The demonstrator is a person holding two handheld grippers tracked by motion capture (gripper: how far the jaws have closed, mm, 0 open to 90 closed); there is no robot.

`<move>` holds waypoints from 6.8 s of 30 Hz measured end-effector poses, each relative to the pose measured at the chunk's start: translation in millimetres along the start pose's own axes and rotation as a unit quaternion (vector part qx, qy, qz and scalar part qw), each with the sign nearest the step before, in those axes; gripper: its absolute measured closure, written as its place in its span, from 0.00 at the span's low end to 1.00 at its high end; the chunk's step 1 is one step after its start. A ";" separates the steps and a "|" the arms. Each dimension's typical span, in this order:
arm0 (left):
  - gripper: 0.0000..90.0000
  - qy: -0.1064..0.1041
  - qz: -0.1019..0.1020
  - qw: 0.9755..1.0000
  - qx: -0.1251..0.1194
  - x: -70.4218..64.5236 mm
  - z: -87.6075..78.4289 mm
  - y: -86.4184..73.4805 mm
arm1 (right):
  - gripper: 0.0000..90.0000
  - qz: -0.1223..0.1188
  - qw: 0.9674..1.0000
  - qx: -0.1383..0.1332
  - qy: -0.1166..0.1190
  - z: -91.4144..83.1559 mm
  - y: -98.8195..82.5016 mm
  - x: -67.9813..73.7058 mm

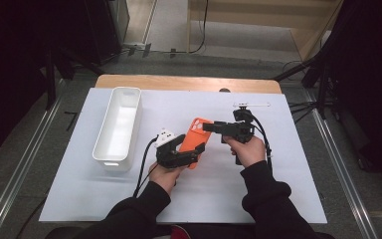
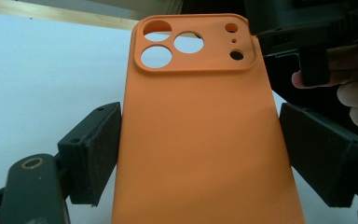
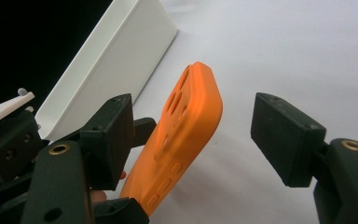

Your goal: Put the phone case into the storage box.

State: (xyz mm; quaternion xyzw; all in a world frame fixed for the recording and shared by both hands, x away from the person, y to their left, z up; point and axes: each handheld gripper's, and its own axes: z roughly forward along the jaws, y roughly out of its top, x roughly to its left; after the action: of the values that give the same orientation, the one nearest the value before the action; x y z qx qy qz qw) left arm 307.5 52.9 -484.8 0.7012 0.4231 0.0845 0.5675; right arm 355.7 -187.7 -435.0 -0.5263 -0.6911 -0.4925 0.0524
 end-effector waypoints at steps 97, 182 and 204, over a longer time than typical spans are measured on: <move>0.00 -0.042 -0.013 0.990 0.134 25.2 -17.2 60.0 | 0.83 -0.019 0.999 -0.018 -0.030 -18.4 5.9 15.2; 0.01 -0.002 0.109 0.986 0.123 -2.6 -14.3 73.0 | 0.83 -0.126 0.987 -0.092 -0.040 0.5 -20.5 80.7; 0.18 0.001 0.109 0.989 0.103 -3.9 -15.6 70.8 | 0.83 -0.125 0.987 -0.089 -0.038 4.6 -23.7 81.6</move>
State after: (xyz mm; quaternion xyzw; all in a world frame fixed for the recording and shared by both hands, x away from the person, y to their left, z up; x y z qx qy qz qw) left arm 331.0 61.7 -416.6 0.7979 0.3510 0.1029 0.4791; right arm 303.3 -128.3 -404.0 -0.4571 -0.7061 -0.5344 -0.0831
